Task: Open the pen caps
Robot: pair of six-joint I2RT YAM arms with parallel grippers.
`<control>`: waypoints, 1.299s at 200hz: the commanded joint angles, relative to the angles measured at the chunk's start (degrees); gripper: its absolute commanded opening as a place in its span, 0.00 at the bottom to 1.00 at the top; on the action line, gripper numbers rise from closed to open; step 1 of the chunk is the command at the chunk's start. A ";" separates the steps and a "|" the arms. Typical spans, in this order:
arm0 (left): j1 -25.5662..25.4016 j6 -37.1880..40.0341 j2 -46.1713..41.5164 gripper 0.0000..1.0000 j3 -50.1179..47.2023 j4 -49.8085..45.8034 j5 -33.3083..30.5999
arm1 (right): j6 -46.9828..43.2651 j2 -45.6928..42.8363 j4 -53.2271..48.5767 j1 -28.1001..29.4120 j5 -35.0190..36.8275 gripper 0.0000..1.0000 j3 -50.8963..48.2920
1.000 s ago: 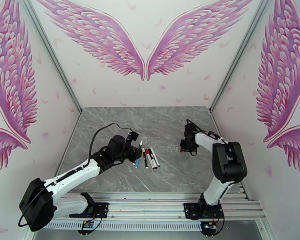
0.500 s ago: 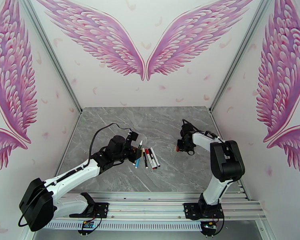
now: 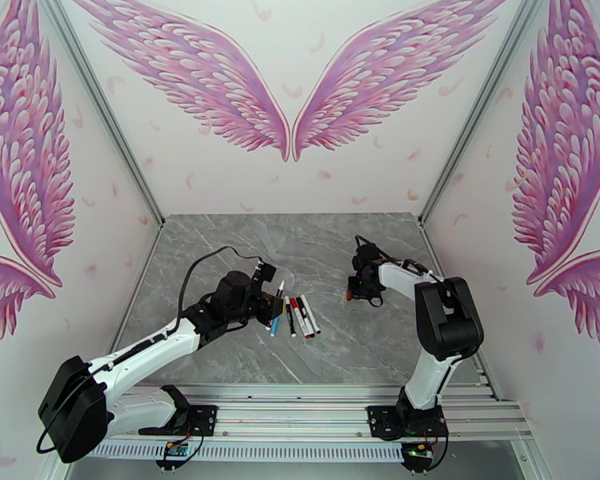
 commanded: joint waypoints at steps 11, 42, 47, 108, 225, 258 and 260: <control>0.16 0.06 -1.23 0.00 -0.40 -0.51 0.01 | -0.46 0.77 0.38 0.28 -0.30 0.28 1.39; 0.22 0.06 -0.67 0.00 -0.04 -0.78 0.08 | -0.29 0.39 0.13 0.27 -0.42 0.30 1.65; 0.22 -0.02 -0.57 0.00 0.03 -0.74 0.06 | -0.13 0.30 0.12 0.27 -0.52 0.30 1.73; 0.09 -0.18 0.67 0.00 0.62 -1.83 -0.40 | 1.23 -1.89 -0.28 0.25 -1.41 0.28 1.33; -0.97 -0.65 1.62 0.00 1.36 -1.96 -1.24 | 3.79 -2.05 2.33 0.28 -1.35 0.23 0.95; -1.09 -0.74 1.55 0.00 1.28 -1.85 -1.34 | 4.42 -1.70 2.84 0.20 -2.80 0.24 0.86; -1.10 -0.73 1.50 0.00 1.32 -1.84 -1.36 | 4.45 -1.63 2.84 0.24 -2.81 0.24 0.86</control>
